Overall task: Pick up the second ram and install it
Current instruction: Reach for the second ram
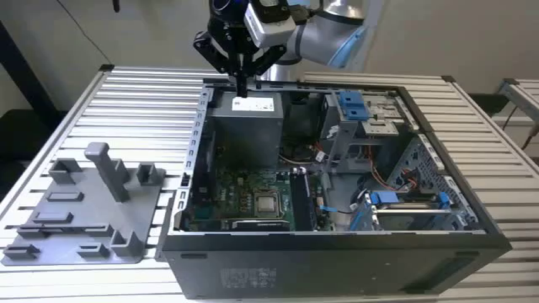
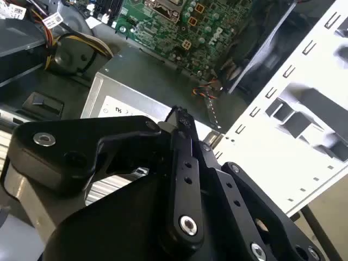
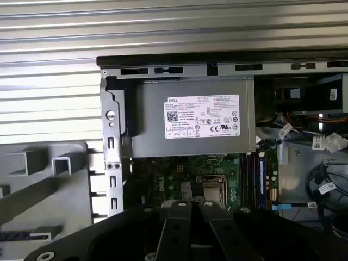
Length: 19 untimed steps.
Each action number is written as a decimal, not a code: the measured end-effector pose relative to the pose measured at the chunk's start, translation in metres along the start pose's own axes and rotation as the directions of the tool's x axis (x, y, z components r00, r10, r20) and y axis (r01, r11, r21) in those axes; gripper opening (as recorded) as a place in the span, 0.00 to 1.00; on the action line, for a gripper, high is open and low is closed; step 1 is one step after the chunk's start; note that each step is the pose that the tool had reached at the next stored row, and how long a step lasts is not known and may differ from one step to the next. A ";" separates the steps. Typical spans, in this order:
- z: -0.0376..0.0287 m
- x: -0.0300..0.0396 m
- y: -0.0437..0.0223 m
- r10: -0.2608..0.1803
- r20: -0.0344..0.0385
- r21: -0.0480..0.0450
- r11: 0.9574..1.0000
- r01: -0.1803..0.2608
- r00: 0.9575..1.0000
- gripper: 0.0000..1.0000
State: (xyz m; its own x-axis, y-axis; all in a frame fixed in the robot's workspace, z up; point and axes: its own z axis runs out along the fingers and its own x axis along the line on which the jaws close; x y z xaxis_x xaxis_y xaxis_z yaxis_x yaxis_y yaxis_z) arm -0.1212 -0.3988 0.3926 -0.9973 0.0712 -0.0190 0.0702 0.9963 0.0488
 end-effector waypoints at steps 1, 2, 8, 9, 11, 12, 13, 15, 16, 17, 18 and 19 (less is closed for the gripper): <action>0.0000 0.0000 0.0000 0.000 0.000 0.000 1.000 0.000 1.000 0.11; 0.0000 0.0000 0.0000 0.000 0.000 0.000 1.000 0.000 1.000 0.11; 0.0000 0.0000 0.0000 0.000 0.000 0.000 1.000 0.000 1.000 0.11; 0.0000 0.0000 0.0000 0.000 0.000 0.000 1.000 0.000 1.000 0.11; -0.0001 0.0004 0.0000 0.000 0.000 0.000 1.000 0.000 1.000 0.11; -0.0001 0.0008 0.0000 0.000 0.000 0.000 1.000 0.000 1.000 0.11; 0.0000 0.0013 -0.0001 0.000 0.000 0.000 1.000 0.000 1.000 0.11; -0.0001 0.0035 -0.0003 0.000 0.000 0.000 1.000 0.000 1.000 0.11; -0.0001 0.0048 -0.0004 0.000 0.000 0.000 1.000 0.000 1.000 0.11; -0.0001 0.0059 -0.0004 0.000 0.000 0.000 1.000 0.000 1.000 0.11; -0.0001 0.0068 -0.0005 0.000 0.000 0.000 1.000 0.000 1.000 0.11; -0.0001 0.0075 -0.0005 0.000 0.000 0.000 1.000 0.000 1.000 0.11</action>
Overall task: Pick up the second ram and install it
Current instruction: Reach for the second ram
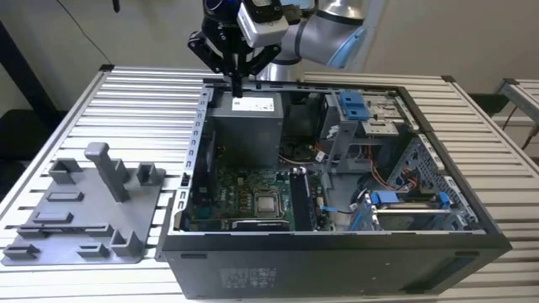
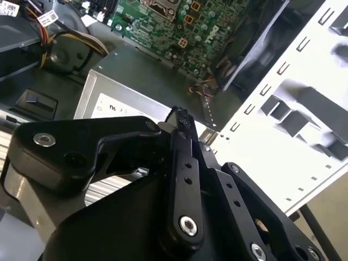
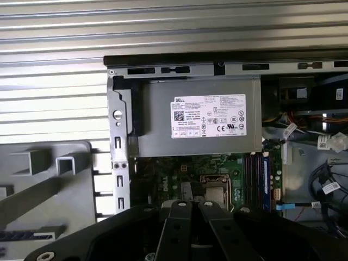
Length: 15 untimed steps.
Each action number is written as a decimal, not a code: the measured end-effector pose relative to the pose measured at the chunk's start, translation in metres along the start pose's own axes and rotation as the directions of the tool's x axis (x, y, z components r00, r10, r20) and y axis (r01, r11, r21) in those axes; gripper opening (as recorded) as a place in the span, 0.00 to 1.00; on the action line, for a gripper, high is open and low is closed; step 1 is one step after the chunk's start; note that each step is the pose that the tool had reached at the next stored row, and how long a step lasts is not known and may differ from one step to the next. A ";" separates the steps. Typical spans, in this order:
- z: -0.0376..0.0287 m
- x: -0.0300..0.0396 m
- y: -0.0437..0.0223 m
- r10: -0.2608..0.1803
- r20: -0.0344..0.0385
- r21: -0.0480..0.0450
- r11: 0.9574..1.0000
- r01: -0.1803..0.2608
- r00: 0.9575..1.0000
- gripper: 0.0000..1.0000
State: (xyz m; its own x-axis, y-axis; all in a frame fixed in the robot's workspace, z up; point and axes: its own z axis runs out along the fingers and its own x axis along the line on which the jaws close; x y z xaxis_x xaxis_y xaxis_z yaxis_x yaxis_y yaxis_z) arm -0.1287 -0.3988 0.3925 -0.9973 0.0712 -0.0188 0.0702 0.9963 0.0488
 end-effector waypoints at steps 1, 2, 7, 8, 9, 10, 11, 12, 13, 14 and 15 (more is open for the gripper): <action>0.0000 0.0007 -0.0001 0.000 0.000 0.000 1.000 0.000 1.000 0.11; 0.0000 0.0015 -0.0001 0.000 0.000 0.000 1.000 0.000 1.000 0.11; 0.0002 0.0063 -0.0005 0.000 0.000 0.000 1.000 0.000 1.000 0.11; 0.0003 0.0073 -0.0006 0.000 0.000 0.000 1.000 0.000 1.000 0.11; 0.0004 0.0081 -0.0006 0.000 0.000 0.000 1.000 0.000 1.000 0.11; 0.0004 0.0089 -0.0007 0.000 0.000 0.000 1.000 0.000 1.000 0.11; 0.0005 0.0095 -0.0007 0.000 0.000 0.000 1.000 0.000 1.000 0.11; 0.0007 0.0102 -0.0008 0.000 0.000 0.000 1.000 0.000 1.000 0.11; 0.0007 0.0109 -0.0008 0.000 -0.001 0.000 1.000 0.000 1.000 0.11; 0.0007 0.0116 -0.0009 0.000 -0.001 0.000 1.000 0.000 1.000 0.11; 0.0007 0.0127 -0.0010 0.000 -0.001 0.000 1.000 0.000 1.000 0.11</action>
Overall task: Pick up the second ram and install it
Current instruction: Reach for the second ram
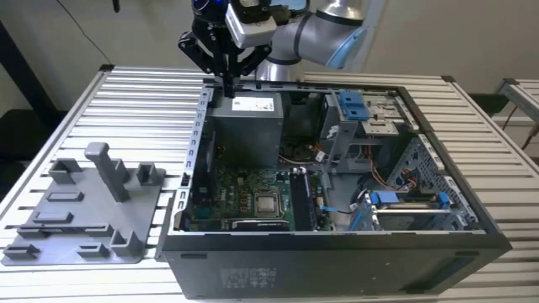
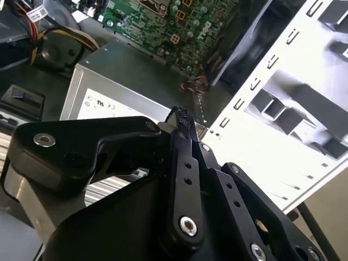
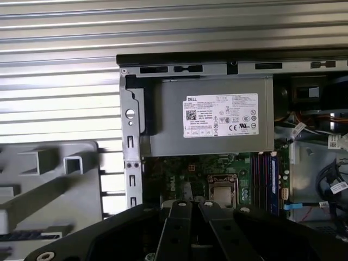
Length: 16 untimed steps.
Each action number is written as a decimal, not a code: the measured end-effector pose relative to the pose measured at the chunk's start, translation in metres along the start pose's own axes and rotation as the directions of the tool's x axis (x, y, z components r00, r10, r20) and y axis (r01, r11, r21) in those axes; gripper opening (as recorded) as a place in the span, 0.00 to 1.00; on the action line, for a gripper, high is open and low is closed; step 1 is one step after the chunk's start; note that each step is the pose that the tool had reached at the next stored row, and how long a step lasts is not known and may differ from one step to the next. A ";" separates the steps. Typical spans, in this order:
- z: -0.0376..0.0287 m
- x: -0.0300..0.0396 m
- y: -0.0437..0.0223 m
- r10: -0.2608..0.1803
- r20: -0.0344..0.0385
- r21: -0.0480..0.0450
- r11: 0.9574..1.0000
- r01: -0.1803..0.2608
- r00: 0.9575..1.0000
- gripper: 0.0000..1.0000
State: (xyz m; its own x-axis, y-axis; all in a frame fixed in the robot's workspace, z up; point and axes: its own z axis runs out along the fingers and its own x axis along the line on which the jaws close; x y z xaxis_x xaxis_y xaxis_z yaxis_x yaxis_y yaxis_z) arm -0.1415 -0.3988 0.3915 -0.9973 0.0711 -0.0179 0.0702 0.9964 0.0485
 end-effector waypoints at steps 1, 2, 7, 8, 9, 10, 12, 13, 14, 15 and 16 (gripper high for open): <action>0.0001 0.0012 -0.0001 0.000 0.000 0.000 1.000 0.000 1.000 0.11; 0.0001 0.0022 -0.0001 0.000 0.000 0.000 1.000 0.000 1.000 0.11; 0.0002 0.0075 -0.0005 0.000 -0.001 0.000 1.000 0.000 1.000 0.11; 0.0001 0.0085 -0.0006 0.000 -0.002 0.000 1.000 0.000 1.000 0.11; 0.0001 0.0096 -0.0006 0.000 -0.003 0.000 1.000 0.000 1.000 0.11; 0.0001 0.0108 -0.0007 0.000 -0.005 0.000 1.000 0.000 1.000 0.11; 0.0000 0.0139 -0.0010 0.001 -0.009 0.001 1.000 -0.001 1.000 0.11; 0.0000 0.0155 -0.0011 0.001 -0.011 0.001 1.000 -0.001 1.000 0.11; 0.0000 0.0173 -0.0012 0.001 -0.012 0.001 1.000 -0.001 1.000 0.11; 0.0000 0.0192 -0.0013 0.001 -0.013 0.001 1.000 -0.001 1.000 0.11; -0.0001 0.0212 -0.0015 0.001 -0.014 0.001 1.000 -0.001 1.000 0.11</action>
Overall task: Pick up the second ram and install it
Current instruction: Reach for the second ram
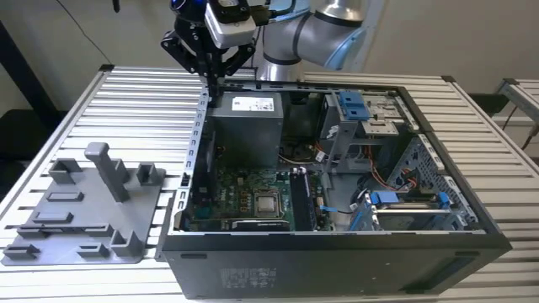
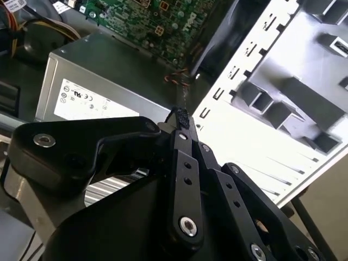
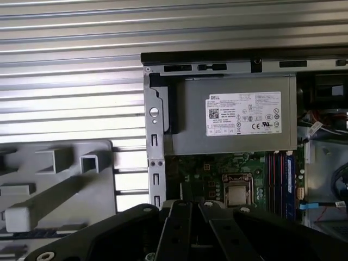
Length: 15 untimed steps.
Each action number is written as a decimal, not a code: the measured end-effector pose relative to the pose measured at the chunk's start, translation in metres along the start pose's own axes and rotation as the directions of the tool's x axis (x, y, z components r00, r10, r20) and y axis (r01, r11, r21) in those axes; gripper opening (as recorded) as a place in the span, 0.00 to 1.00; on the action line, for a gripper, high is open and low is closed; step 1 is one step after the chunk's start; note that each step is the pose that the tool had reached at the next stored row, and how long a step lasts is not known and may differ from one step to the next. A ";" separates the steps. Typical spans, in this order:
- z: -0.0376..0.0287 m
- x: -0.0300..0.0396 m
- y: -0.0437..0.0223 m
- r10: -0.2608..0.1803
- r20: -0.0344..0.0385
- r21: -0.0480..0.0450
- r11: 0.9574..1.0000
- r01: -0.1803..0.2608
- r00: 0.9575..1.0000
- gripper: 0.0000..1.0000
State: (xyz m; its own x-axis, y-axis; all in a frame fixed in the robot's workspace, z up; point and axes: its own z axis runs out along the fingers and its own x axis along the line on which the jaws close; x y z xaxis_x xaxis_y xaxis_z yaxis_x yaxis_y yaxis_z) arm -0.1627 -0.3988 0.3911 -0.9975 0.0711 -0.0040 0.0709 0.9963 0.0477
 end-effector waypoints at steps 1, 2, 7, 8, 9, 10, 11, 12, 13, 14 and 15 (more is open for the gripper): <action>0.0000 0.0018 -0.0001 0.000 -0.001 0.000 1.000 0.000 1.000 0.11; 0.0000 0.0034 -0.0002 0.000 -0.002 0.000 1.000 0.000 1.000 0.11; 0.0000 0.0118 -0.0009 0.000 -0.006 0.000 1.000 0.000 1.000 0.11; 0.0000 0.0136 -0.0010 0.000 -0.007 0.000 1.000 0.000 1.000 0.11; 0.0000 0.0153 -0.0011 0.000 -0.007 0.000 1.000 0.000 1.000 0.11; 0.0000 0.0167 -0.0012 0.000 -0.008 0.001 1.000 0.000 1.000 0.11; 0.0000 0.0178 -0.0013 0.000 -0.009 0.001 1.000 0.000 1.000 0.11; 0.0000 0.0189 -0.0013 0.001 -0.009 0.001 1.000 0.000 1.000 0.11; 0.0000 0.0198 -0.0014 0.000 -0.009 0.001 1.000 0.000 1.000 0.11; 0.0000 0.0210 -0.0015 0.001 -0.009 0.001 1.000 -0.001 1.000 0.11; -0.0001 0.0223 -0.0016 0.001 -0.009 0.001 1.000 -0.001 1.000 0.11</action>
State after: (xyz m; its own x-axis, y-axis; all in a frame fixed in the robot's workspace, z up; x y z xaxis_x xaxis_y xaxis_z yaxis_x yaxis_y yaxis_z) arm -0.1851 -0.3988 0.3911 -0.9974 0.0712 0.0051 0.0714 0.9963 0.0470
